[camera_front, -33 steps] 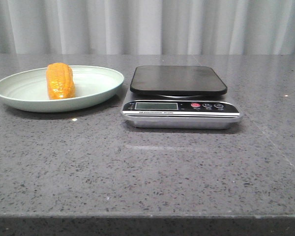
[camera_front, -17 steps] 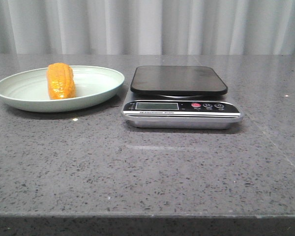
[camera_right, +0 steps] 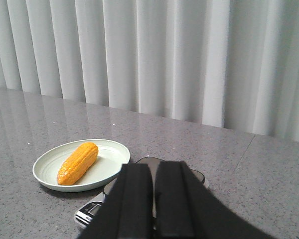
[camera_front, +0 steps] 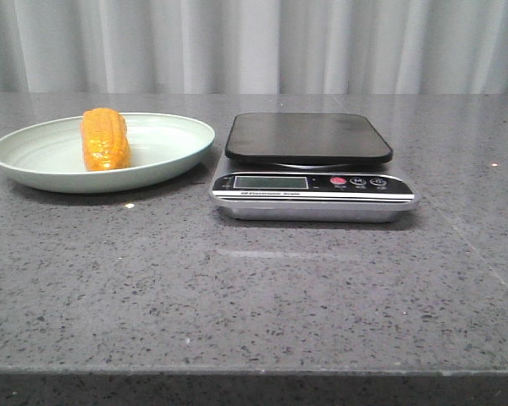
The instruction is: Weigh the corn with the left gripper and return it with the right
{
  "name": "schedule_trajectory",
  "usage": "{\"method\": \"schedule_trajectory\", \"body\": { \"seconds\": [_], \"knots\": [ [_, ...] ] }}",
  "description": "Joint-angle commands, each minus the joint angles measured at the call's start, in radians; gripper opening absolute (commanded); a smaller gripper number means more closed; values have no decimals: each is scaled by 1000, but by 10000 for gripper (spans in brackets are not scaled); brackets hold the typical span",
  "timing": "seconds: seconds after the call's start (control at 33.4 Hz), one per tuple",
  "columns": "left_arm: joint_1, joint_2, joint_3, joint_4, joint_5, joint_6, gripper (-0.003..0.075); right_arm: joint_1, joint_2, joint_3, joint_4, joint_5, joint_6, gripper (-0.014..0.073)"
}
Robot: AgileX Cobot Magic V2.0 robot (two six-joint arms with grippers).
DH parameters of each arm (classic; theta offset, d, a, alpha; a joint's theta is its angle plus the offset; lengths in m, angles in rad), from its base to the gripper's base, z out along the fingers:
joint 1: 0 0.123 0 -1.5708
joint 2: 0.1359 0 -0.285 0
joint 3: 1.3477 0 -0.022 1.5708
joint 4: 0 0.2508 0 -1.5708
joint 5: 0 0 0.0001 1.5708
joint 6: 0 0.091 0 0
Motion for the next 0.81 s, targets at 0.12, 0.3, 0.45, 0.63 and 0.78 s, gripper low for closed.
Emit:
{"method": "schedule_trajectory", "body": {
  "seconds": [0.12, 0.3, 0.45, 0.63, 0.78],
  "knots": [
    [-3, -20, 6, 0, -75, 0, 127, -4, 7, -23, -20, -82, -11, 190],
    [-3, -20, 6, 0, -75, 0, 127, -81, 0, 7, -20, -101, -11, 190],
    [-3, -20, 6, 0, -75, 0, 127, -285, -1, 78, 67, -136, -11, 190],
    [-3, -20, 6, 0, -75, 0, 127, -519, -2, 139, 252, -130, -16, 190],
    [-3, -20, 6, 0, -75, 0, 127, -604, -6, 202, 252, -151, -44, 190]
  ]
}}
